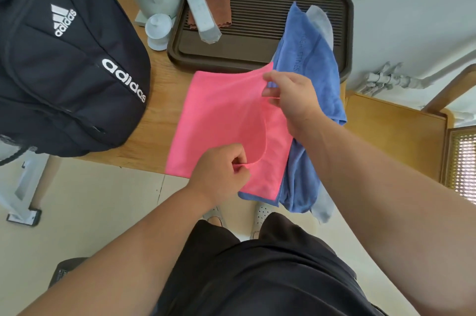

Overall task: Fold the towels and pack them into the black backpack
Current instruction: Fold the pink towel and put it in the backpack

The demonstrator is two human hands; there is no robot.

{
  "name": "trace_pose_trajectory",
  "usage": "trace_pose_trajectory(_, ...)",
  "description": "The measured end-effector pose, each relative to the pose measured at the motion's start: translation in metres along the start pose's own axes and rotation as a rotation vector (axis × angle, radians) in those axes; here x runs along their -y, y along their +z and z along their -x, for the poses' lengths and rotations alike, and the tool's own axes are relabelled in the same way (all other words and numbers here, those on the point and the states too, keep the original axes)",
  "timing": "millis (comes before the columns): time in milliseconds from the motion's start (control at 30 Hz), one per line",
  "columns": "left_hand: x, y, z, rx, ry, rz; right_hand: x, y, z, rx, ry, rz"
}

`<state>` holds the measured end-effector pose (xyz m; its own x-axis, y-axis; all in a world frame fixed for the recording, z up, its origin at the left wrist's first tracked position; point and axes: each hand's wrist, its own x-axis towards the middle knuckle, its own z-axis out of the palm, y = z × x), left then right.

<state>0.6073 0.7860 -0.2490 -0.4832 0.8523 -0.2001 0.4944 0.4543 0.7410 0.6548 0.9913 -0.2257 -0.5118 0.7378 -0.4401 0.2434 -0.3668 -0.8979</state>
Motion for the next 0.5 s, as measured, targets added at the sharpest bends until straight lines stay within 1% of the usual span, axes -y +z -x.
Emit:
trace_pose_trajectory(67,-0.004,0.021,-0.004,0.081,0.009,-0.013,-0.011,-0.019,0.001,-0.012,0.054,0.006)
trace_pose_trajectory(133,-0.002,0.043,-0.009,0.183,-0.002,-0.081,-0.026,-0.033,0.0,-0.005,0.129,0.115)
trace_pose_trajectory(200,0.004,0.063,-0.011,0.274,-0.023,-0.161,-0.041,-0.045,-0.003,0.019,0.164,0.24)
trace_pose_trajectory(267,0.01,0.076,-0.012,0.338,-0.058,-0.206,-0.054,-0.055,-0.007,0.052,0.181,0.311)
trace_pose_trajectory(400,0.019,0.082,-0.01,0.377,-0.109,-0.22,-0.058,-0.059,-0.004,0.065,0.152,0.379)
trace_pose_trajectory(500,0.02,0.077,-0.009,0.394,-0.111,-0.18,-0.057,-0.058,-0.004,0.042,0.124,0.388)
